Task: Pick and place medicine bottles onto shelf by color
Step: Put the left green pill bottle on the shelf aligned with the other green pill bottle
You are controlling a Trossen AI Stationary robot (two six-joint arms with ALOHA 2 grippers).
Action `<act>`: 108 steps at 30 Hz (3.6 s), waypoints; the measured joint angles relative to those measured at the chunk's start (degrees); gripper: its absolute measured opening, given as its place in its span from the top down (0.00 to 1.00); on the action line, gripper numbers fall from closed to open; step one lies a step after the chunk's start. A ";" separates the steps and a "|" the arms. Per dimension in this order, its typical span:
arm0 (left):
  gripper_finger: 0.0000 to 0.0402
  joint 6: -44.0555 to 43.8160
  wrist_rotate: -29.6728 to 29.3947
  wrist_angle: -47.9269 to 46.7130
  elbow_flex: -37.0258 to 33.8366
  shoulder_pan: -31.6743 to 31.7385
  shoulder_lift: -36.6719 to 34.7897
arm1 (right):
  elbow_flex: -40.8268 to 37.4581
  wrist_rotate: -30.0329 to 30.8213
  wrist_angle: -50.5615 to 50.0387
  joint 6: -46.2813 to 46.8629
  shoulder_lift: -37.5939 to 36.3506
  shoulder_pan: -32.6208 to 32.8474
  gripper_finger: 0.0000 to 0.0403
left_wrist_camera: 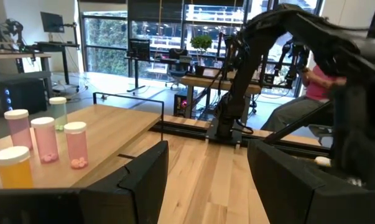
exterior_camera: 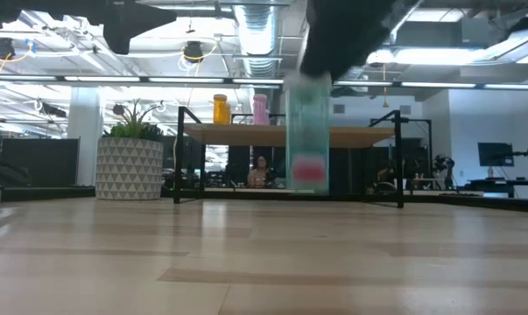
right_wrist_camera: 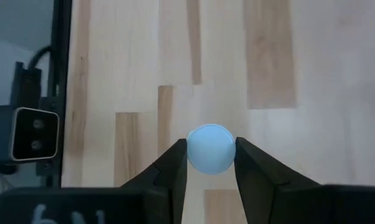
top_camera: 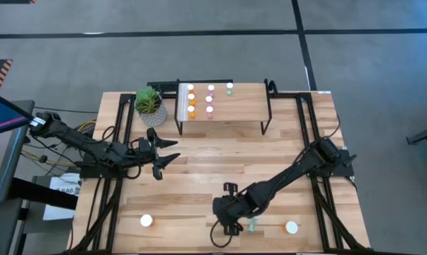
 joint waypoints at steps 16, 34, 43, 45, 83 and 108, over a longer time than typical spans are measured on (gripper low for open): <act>0.48 0.00 0.02 -0.18 0.00 0.00 0.00 | 0.00 7.32 -10.70 -17.94 -21.40 -16.98 0.67; 0.48 0.61 -0.31 -1.33 0.00 0.02 0.00 | -0.06 -6.99 -11.17 -31.24 -23.86 -47.75 0.67; 0.48 1.10 -0.49 -1.36 0.00 0.02 0.00 | 0.00 -8.63 -11.28 -33.07 -24.10 -51.65 0.67; 0.48 1.11 -0.95 -1.36 0.00 0.00 0.00 | 0.00 -9.75 -11.22 -33.56 -24.10 -52.41 0.67; 0.48 1.51 -1.78 -1.35 0.00 0.02 0.00 | 0.22 -11.25 -10.43 -33.50 -16.07 -56.98 0.67; 0.48 1.98 -1.99 -1.70 0.00 0.01 0.01 | 0.00 -11.65 -7.18 -34.23 -15.84 -59.31 0.67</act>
